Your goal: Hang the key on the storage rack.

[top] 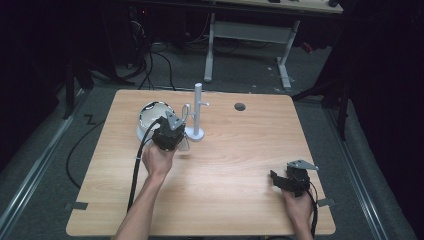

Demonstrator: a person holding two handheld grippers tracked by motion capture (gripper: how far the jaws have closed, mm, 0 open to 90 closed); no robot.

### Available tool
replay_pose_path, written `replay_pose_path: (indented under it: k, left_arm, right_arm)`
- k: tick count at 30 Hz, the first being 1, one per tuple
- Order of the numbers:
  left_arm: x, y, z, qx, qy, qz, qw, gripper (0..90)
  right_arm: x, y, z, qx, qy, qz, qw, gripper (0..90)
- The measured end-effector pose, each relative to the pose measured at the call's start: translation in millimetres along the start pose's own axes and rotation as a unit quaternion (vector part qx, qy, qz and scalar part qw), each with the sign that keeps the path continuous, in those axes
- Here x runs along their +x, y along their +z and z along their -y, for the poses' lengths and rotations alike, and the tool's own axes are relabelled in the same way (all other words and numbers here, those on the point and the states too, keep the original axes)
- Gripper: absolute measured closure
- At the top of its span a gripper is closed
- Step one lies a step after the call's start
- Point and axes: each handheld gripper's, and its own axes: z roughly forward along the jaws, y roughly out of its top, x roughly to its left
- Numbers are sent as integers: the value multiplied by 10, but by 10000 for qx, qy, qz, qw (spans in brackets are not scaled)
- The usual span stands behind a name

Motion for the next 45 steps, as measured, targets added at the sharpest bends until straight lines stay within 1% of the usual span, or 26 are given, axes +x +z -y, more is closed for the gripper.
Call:
replay_pose_path:
  k: [3, 6, 10, 14, 17, 21, 24, 26, 30, 38, 45]
  left_arm:
    - [39, 44, 18, 62, -79, 24, 9999, 827]
    - [35, 97, 28, 175, -63, 19, 9998, 827]
    - [37, 171, 48, 267, -134, 90, 9995, 827]
    - [14, 218, 50, 334, -121, 155, 9992, 827]
    - [15, 270, 52, 395, -159, 193, 9989, 827]
    - [6, 338, 62, 468, -171, 210, 9985, 826]
    - [-1, 391, 86, 568, -153, 196, 9981, 824]
    - [-4, 424, 105, 594, -190, 214, 9978, 823]
    - [-21, 466, 128, 658, -158, 261, 9974, 822]
    - [-54, 476, 140, 641, -160, 316, 9973, 813]
    - [-45, 440, 132, 580, -199, 299, 9977, 716]
  right_arm:
    - [0, 0, 0, 1, -2, 0, 10000, 283]
    - [0, 0, 0, 2, -1, 2, 10000, 283]
    - [1, 0, 0, 2, -1, 2, 10000, 283]
    - [1, 0, 0, 2, -1, 2, 10000, 283]
    - [1, 0, 0, 3, -1, 3, 10000, 283]
    - [0, 0, 0, 3, -3, 2, 10000, 283]
    - [1, 0, 0, 3, -2, 1, 10000, 283]
    - [0, 0, 0, 2, -4, 1, 10000, 283]
    - [1, -1, 0, 2, -1, 1, 10000, 283]
    - [0, -1, 0, 1, -4, 0, 10000, 283]
    - [0, -1, 0, 2, -4, -1, 10000, 283]
